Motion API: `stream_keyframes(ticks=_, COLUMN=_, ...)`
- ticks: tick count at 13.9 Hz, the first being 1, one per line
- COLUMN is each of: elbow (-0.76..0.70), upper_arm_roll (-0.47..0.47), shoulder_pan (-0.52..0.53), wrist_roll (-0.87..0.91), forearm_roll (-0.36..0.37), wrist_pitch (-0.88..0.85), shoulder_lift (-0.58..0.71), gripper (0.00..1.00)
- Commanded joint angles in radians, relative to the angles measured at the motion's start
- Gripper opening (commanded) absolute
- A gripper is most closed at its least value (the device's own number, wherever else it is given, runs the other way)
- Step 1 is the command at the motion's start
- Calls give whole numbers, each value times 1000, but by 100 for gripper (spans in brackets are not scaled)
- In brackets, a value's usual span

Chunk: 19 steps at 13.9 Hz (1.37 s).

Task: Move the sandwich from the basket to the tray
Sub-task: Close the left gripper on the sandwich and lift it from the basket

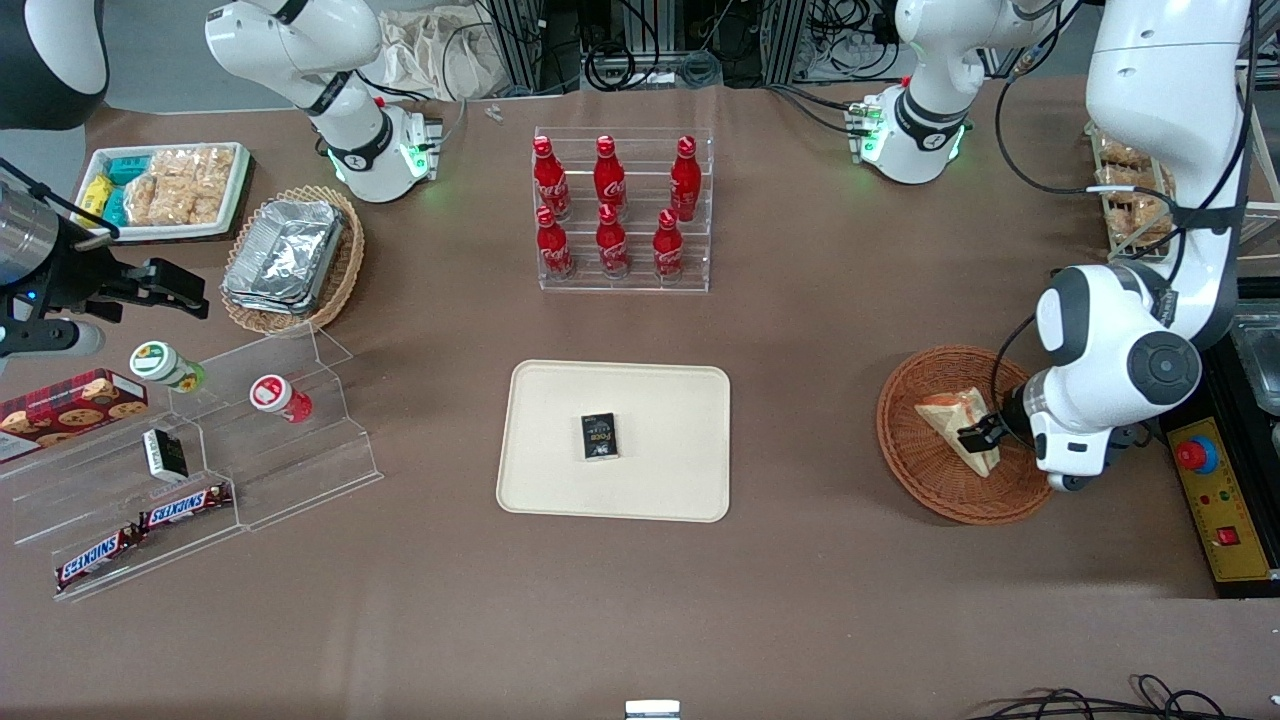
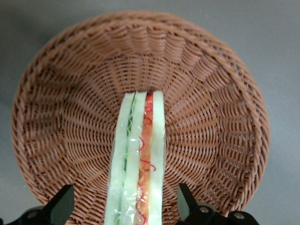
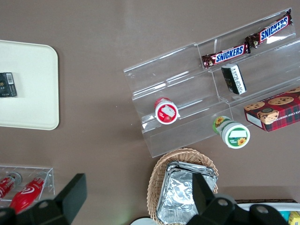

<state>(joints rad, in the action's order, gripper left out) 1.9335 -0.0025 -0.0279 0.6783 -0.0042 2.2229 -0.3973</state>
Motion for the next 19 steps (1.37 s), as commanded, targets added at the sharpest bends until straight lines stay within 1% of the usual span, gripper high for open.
stream_keyframes(ticks=1, elbow=-5, upper_arm_roll=1, shoulder_pan=-14, wrist_roll=26, forearm_roll=7, wrist_pitch=17, shoulder_lift=-26, gripper=98)
stream_keyframes(ticks=3, elbow=-4, upper_arm_roll=-1, shoulder_pan=-15, wrist_roll=41, forearm_roll=7, wrist_pitch=18, shoulder_lift=-32, gripper=88)
stream_keyframes(ticks=5, elbow=-5, upper_arm_roll=1, shoulder_pan=-17, wrist_roll=64, forearm_roll=12, wrist_pitch=18, shoulder_lift=-35, gripper=71)
stream_keyframes(ticks=6, elbow=-5, upper_arm_roll=1, shoulder_pan=-18, wrist_roll=82, forearm_roll=13, wrist_pitch=17, shoulder_lift=-34, gripper=57)
stream_keyframes(ticks=8, elbow=-7, upper_arm_roll=1, shoulder_pan=-27, wrist_roll=104, forearm_roll=13, wrist_pitch=3, shoulder_lift=-18, gripper=25)
stream_keyframes(ticks=9, elbow=-8, upper_arm_roll=1, shoulder_pan=-27, wrist_roll=106, forearm_roll=13, wrist_pitch=-20, shoulder_lift=-9, gripper=12)
stream_keyframes(ticks=10, elbow=-14, upper_arm_roll=1, shoulder_pan=-29, wrist_roll=104, forearm_roll=15, wrist_pitch=-52, shoulder_lift=5, gripper=2)
stream_keyframes(ticks=11, elbow=-18, upper_arm_roll=1, shoulder_pan=-30, wrist_roll=103, forearm_roll=19, wrist_pitch=-86, shoulder_lift=23, gripper=0)
stream_keyframes(ticks=13, elbow=-66, upper_arm_roll=1, shoulder_pan=-49, wrist_roll=104, forearm_roll=39, wrist_pitch=-197, shoulder_lift=67, gripper=0)
stream_keyframes(ticks=16, elbow=-296, upper_arm_roll=-1, shoulder_pan=-75, wrist_roll=75, forearm_roll=38, wrist_pitch=-531, shoulder_lift=64, gripper=0)
stream_keyframes(ticks=17, elbow=-367, upper_arm_roll=-2, shoulder_pan=-79, wrist_roll=37, forearm_roll=36, wrist_pitch=-627, shoulder_lift=66, gripper=0)
stream_keyframes(ticks=19, elbow=-453, upper_arm_roll=-22, shoulder_pan=-84, wrist_roll=-11, forearm_roll=32, wrist_pitch=-747, shoulder_lift=72, gripper=0)
